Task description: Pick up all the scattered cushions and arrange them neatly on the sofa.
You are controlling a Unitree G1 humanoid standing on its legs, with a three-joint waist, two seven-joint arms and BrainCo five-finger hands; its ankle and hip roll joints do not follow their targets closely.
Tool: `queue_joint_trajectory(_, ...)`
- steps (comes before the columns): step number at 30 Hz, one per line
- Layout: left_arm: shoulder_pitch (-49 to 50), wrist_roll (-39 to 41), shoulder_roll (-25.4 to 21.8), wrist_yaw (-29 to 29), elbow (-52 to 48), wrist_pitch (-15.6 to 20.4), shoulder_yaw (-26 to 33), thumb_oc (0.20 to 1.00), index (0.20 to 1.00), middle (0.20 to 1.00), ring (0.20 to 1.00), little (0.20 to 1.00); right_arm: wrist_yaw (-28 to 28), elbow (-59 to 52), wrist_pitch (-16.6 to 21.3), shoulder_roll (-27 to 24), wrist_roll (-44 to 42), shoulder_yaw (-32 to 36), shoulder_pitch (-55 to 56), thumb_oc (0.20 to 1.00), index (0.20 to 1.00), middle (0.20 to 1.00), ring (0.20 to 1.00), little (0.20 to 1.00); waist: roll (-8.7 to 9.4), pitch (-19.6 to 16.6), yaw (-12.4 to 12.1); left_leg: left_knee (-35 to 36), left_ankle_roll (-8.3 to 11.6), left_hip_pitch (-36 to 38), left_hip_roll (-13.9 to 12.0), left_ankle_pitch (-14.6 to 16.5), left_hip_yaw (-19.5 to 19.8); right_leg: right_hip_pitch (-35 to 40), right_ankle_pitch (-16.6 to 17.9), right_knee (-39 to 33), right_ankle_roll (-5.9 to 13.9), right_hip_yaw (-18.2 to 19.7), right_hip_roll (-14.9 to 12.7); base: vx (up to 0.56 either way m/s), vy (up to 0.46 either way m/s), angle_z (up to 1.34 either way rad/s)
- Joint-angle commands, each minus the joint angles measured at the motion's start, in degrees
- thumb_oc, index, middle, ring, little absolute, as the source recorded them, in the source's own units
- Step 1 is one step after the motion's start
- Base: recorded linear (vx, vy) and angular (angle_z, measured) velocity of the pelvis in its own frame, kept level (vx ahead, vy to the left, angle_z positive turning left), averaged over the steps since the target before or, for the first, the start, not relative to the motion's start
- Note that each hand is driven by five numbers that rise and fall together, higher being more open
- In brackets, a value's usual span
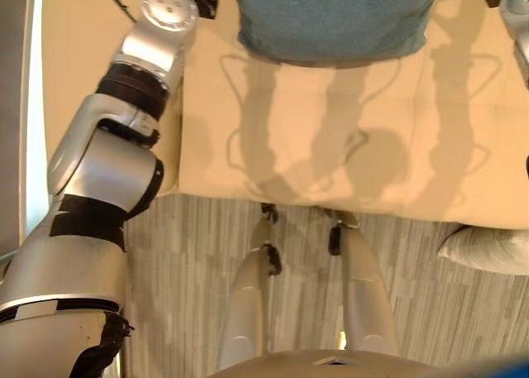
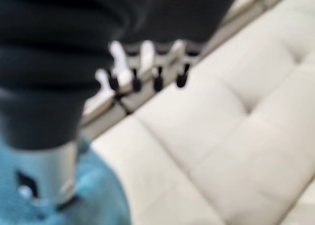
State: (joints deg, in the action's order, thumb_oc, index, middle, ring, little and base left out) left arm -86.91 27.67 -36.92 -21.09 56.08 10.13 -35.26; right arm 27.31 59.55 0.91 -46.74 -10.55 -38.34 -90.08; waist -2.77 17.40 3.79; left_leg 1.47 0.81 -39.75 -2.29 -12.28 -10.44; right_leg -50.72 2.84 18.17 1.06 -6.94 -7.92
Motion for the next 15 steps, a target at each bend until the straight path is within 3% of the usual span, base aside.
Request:
queue_joint_trajectory(1,-1.8,2.1,-1.9,-0.8,1.8,3.3,2.4,1.000,1.000,1.000,1.000,1.000,1.6,1.6,2.0,0.0,-4.0,1.2,2.3,1.000,1.000,1.000,1.000,1.000,2.29,-6.3,0.0,2.4,7.09,7.9,-2.7,3.4,1.4,14.4,6.6,-20.5,9.12,0.1,0.2,0.03,0.005,-0.02)
queue_joint_trajectory(5,2.4,3.2,-4.9,0.2,-1.1,3.7,4.3,1.000,1.000,1.000,1.000,1.000,0.8,-0.7,2.9,-3.0,-5.6,3.6,6.6,1.000,1.000,1.000,1.000,1.000,2.23,-7.2,0.0,2.7,7.12,10.6,-2.8,4.0,1.1,17.0,6.2,-21.0,9.03,-0.4,0.2,0.06,0.014,-0.02)
queue_joint_trajectory(9,12.7,3.0,-7.6,1.3,-9.7,4.4,9.1,1.000,1.000,1.000,1.000,1.000,-0.7,-8.1,3.9,-7.0,-4.7,9.4,17.8,1.000,1.000,1.000,1.000,1.000,2.17,-8.5,0.2,3.0,7.17,14.9,-2.8,5.0,0.3,21.7,5.5,-22.1,8.83,-0.8,0.1,0.07,0.008,-0.03)
queue_joint_trajectory(12,23.5,2.8,-8.6,2.6,-18.6,5.1,14.3,1.000,1.000,1.000,1.000,1.000,-2.3,-16.0,4.8,-8.9,-3.4,16.5,29.6,1.000,1.000,1.000,1.000,1.000,2.43,-9.0,0.4,3.2,7.12,18.0,-2.9,5.7,0.1,24.8,4.5,-22.0,8.68,-1.2,0.0,0.10,-0.019,0.01)
queue_joint_trajectory(13,32.7,1.9,-8.7,3.9,-25.1,5.5,18.5,1.000,1.000,1.000,1.000,1.000,-4.2,-21.2,5.6,-8.7,-2.2,21.8,39.1,1.000,1.000,1.000,1.000,1.000,2.61,-9.1,0.6,3.1,7.04,20.4,-3.1,6.3,-0.1,27.3,3.6,-21.7,8.58,-1.5,-0.1,0.10,-0.015,-0.02)
queue_joint_trajectory(15,37.1,1.0,-8.2,4.5,-27.8,5.3,20.4,1.000,1.000,1.000,1.000,1.000,-4.6,-24.0,6.1,-8.4,-1.5,24.9,44.0,1.000,1.000,1.000,1.000,1.000,2.84,-9.2,0.6,3.1,6.96,21.7,-3.2,6.3,-0.3,28.6,3.4,-21.5,8.47,-1.7,-0.2,0.08,-0.010,-0.02)
